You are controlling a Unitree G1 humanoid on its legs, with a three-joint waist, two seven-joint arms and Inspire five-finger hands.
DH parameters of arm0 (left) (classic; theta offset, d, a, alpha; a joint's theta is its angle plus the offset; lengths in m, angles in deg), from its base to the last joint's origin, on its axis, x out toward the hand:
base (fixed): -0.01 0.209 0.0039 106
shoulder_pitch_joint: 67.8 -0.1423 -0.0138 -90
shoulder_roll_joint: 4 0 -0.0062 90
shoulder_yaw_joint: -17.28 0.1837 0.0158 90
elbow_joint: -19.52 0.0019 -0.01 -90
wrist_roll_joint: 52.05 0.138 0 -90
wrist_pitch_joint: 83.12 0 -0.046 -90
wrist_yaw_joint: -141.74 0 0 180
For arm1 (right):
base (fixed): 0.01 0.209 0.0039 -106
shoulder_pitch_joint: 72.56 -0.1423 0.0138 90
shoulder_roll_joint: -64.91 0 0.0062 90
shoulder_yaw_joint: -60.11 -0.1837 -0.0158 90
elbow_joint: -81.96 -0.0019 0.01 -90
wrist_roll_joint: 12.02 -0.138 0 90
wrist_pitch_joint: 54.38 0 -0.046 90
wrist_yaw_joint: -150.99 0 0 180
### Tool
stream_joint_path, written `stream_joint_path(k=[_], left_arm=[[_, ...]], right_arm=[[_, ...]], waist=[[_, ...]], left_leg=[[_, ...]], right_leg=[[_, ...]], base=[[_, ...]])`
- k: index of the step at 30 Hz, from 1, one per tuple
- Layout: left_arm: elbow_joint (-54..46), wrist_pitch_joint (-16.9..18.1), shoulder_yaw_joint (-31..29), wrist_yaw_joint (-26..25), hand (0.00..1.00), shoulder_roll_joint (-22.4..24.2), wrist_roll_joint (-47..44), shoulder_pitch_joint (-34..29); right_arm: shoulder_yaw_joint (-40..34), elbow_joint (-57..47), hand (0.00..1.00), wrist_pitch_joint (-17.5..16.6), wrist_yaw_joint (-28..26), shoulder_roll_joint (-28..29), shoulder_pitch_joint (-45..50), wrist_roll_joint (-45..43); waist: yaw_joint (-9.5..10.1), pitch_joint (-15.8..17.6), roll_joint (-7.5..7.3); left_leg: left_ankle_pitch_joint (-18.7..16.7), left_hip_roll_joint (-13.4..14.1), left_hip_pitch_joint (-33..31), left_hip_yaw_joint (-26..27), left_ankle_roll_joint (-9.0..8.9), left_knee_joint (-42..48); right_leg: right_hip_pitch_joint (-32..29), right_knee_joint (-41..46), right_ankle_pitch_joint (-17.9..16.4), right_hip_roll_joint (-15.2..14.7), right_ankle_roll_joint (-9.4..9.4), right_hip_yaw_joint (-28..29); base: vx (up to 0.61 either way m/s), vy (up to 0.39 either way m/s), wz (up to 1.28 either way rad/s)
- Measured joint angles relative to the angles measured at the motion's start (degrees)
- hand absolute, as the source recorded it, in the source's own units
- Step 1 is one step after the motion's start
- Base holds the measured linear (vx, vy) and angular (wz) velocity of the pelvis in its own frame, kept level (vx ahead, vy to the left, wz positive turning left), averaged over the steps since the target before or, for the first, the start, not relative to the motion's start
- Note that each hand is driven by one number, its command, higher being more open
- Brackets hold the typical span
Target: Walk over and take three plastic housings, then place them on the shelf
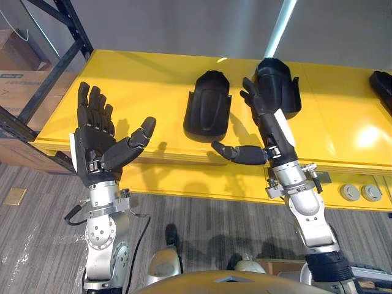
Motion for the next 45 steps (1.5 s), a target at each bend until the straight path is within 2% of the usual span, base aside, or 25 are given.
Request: stream_joint_path(k=[5, 8, 12, 18, 22, 26, 34, 41, 45], left_arm=[[0.1, -0.4, 0.2, 0.1, 1.0, 0.0, 0.0, 0.0], [0.1, -0.4, 0.2, 0.5, 1.0, -0.2, -0.2, 0.0], [0.1, -0.4, 0.2, 0.6, 1.0, -0.7, -0.6, 0.0], [0.1, -0.4, 0.5, 0.4, 1.0, -0.9, -0.6, -0.1], [0.1, -0.4, 1.3, 0.2, 1.0, -0.9, -0.7, -0.1], [0.1, -0.4, 1.4, -0.3, 1.0, -0.9, -1.8, -0.1], [0.1, -0.5, 1.8, 0.0, 1.0, -0.9, -1.9, 0.3], [0.1, -1.6, 2.2, 1.7, 1.0, -0.9, -2.0, 0.7], [0.1, -1.7, 2.5, 2.0, 1.0, -1.0, -2.0, 0.7]], right_arm=[[0.6, 0.0, 1.0, -0.1, 0.8, -2.0, -0.1, 1.9], [1.9, 0.0, 1.0, -0.2, 3.0, -4.3, -0.5, 5.9], [3.5, 0.3, 1.0, 0.6, 6.5, -4.4, -1.7, 10.3], [4.6, 3.0, 1.0, 4.9, 11.2, -4.3, -4.2, 14.7], [4.6, 7.3, 1.0, 8.9, 14.5, -4.2, -6.4, 14.9], [4.6, 8.6, 1.0, 10.8, 16.4, -4.1, -7.8, 16.3], [4.6, 14.5, 1.0, 12.1, 16.7, -4.1, -14.3, 17.0], [4.7, 19.1, 1.0, 13.1, 17.7, -4.1, -18.4, 16.9], [5.0, 20.5, 1.0, 13.2, 18.0, -4.3, -19.8, 17.0]], waist=[[0.49, 0.2, -0.06], [0.61, 0.4, -0.12], [0.89, 1.1, -0.38], [0.88, 1.8, -0.47], [0.94, 2.5, -0.1], [0.86, 3.9, 0.47], [0.93, 4.2, 0.63], [0.88, 5.0, 2.06], [0.8, 5.0, 2.09]], left_leg=[[0.0, -0.2, 0.0, -0.6, -0.02, 0.0], [0.0, -0.6, -0.1, -1.4, 0.0, 0.0], [-0.1, -0.9, -0.2, -1.6, 0.04, 0.0], [0.1, -1.0, -1.1, -1.5, 0.21, 0.0], [0.0, -1.1, -1.1, -1.5, 0.17, 0.0], [0.1, -1.0, -1.1, -1.4, 0.19, 0.0], [1.3, -1.1, -1.6, -1.5, 0.06, 0.0], [1.0, -1.1, -1.6, -2.1, -0.07, 0.0], [1.0, -0.8, -1.8, -1.3, 0.0, 0.0]], right_leg=[[-0.2, 2.0, -1.5, -0.6, 0.01, -1.0], [-0.2, 3.5, -2.6, -1.2, 0.13, -2.0], [-0.7, 4.9, -3.4, -1.8, 0.05, -2.2], [-1.4, 4.9, -3.4, -2.0, 0.03, -2.3], [-1.4, 4.9, -3.4, -2.0, 0.01, -2.3], [-1.5, 4.9, -3.4, -2.0, 0.01, -2.3], [-2.2, 5.0, -3.4, -2.0, -0.04, -2.4], [-2.2, 6.0, -3.5, -2.1, -0.16, -2.7], [-2.2, 5.9, -3.5, -2.1, -0.15, -3.0]], base=[[0.02, -0.025, 0.11], [0.02, -0.022, 0.15], [0.01, -0.021, 0.06], [0.0, -0.018, 0.02], [0.0, -0.008, 0.0], [0.0, -0.008, 0.0], [0.01, -0.03, 0.01], [-0.05, -0.019, 0.03], [-0.02, -0.003, 0.03]])
